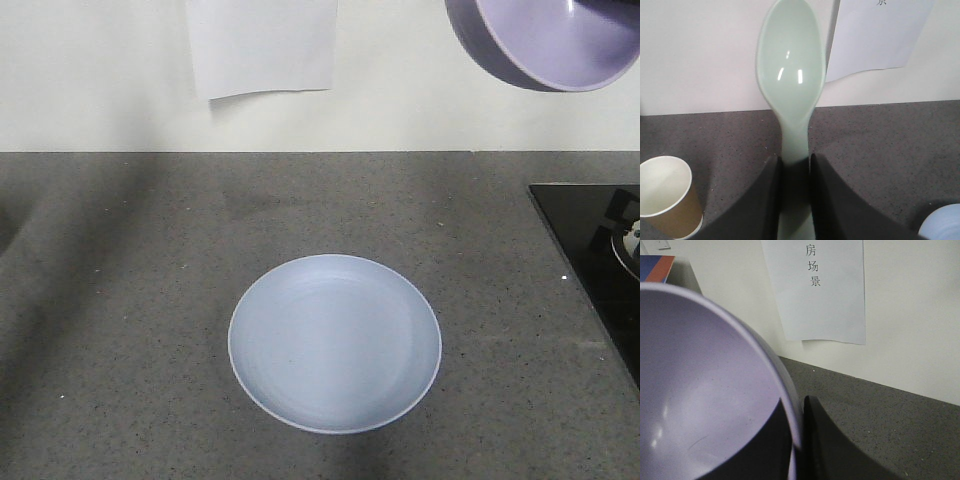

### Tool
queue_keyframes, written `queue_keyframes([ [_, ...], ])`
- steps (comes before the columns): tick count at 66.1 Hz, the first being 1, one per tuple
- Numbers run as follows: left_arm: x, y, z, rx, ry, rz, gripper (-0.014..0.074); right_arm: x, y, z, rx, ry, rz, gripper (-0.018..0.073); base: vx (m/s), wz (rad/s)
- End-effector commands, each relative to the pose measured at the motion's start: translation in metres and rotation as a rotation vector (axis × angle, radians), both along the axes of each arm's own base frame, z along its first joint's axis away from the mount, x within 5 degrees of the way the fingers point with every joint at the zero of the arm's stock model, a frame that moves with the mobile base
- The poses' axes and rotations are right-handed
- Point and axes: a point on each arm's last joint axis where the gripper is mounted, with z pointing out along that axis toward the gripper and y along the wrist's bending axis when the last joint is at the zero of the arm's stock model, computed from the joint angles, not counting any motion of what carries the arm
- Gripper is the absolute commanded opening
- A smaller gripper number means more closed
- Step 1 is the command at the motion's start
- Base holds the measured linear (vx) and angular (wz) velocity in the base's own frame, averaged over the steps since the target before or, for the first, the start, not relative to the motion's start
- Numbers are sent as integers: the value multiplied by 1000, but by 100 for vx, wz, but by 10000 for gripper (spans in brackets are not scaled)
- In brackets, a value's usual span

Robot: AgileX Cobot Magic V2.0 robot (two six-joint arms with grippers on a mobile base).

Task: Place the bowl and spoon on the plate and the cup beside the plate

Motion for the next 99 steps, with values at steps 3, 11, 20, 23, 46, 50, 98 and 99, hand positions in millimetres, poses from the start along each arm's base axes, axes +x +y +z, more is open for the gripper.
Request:
queue_keyframes([
  [3,-6,0,19,-22,-119,-2,-6,-10,4,19,64,-80,11,-10,0,0],
  [11,-6,0,19,-22,-119,-2,-6,-6,9,13,93,-32,105,-8,0,0],
  [20,-6,0,19,-22,-119,-2,-6,9,21,-6,107,77,254,-5,0,0],
  [23,-6,0,19,-22,-119,-2,-6,16,27,-15,99,118,294,-5,0,0],
  [46,-6,0,19,-22,-118,-2,-6,62,113,-109,-197,407,558,-5,0,0],
  [50,-6,0,19,-22,-118,-2,-6,69,125,-128,-269,456,575,-5,0,0],
  [98,-6,0,19,-22,-119,-2,-6,99,153,-201,-535,561,513,101,0,0],
  [99,-6,0,19,-22,-119,-2,-6,99,153,-201,-535,561,513,106,0,0],
])
